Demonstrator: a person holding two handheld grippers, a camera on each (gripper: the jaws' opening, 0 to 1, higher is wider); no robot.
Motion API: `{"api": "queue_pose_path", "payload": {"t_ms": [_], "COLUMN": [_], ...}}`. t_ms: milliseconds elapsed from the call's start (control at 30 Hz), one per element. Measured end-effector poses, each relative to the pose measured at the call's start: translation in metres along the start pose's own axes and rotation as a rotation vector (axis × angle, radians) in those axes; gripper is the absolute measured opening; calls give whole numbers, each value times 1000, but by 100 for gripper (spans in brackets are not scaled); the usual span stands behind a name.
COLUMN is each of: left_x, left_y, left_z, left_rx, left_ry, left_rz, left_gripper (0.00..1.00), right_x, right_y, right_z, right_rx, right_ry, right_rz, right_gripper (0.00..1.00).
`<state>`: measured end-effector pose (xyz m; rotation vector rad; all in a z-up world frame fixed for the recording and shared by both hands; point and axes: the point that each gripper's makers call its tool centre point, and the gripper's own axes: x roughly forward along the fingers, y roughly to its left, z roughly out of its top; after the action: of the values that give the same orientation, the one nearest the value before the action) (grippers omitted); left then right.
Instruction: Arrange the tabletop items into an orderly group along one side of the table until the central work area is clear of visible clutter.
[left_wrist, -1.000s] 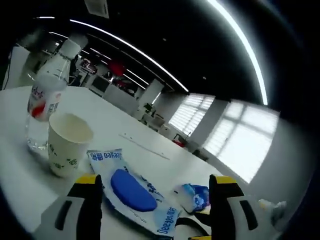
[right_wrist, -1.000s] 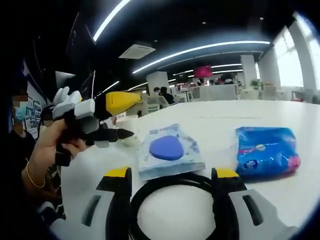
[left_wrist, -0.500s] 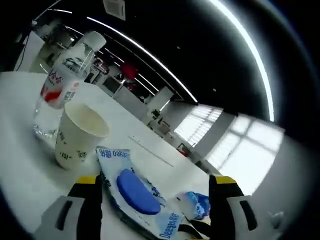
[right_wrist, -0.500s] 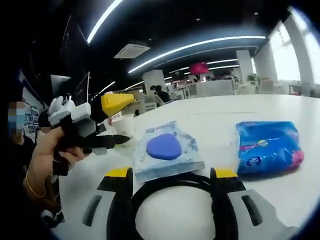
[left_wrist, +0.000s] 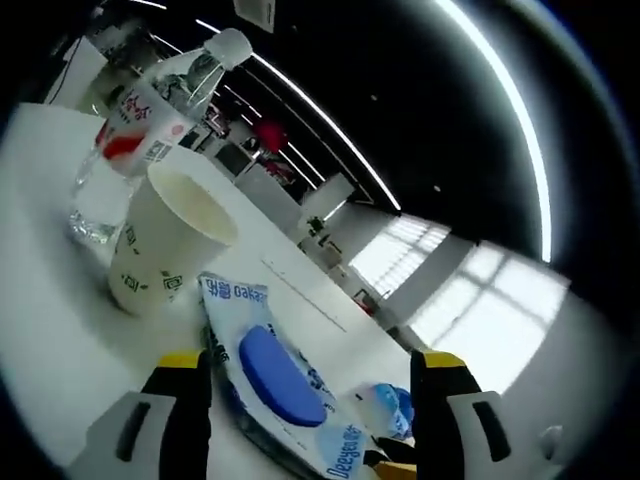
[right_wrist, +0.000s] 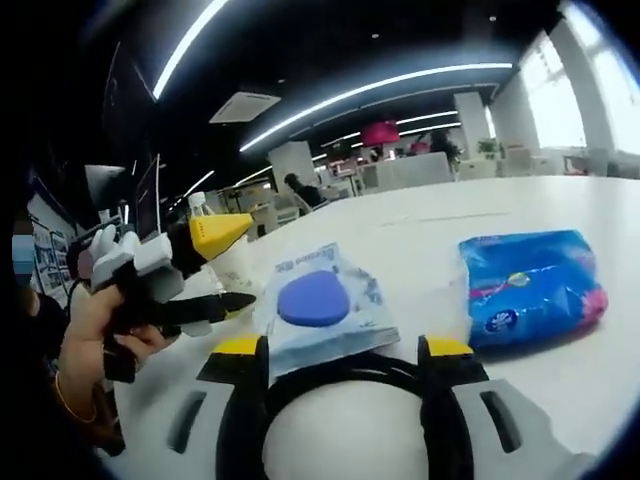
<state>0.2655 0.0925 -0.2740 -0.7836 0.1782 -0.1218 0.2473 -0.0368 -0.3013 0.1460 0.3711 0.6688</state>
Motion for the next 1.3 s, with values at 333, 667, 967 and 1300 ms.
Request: {"api": "queue_pose_path", "payload": {"t_ms": [333, 667, 967, 1300], "left_x": [4, 5, 3, -5], "left_y": [8, 8, 25, 40], "left_z": [-6, -10, -17, -29], "left_rx": [-122, -188, -216, -190], "left_ry": [16, 39, 71, 120], "left_rz": [12, 20, 163, 246], "left_gripper": [79, 68, 45, 16], "right_x": [7, 14, 15, 18], "right_y": [-3, -6, -11, -16], "right_z": [2, -3, -4, -2], "right_rx": [75, 44, 42, 98], "right_ry": [9, 85, 92, 86], "right_rz": [-62, -142, -176, -207], "right_gripper": [56, 52, 43, 34]}}
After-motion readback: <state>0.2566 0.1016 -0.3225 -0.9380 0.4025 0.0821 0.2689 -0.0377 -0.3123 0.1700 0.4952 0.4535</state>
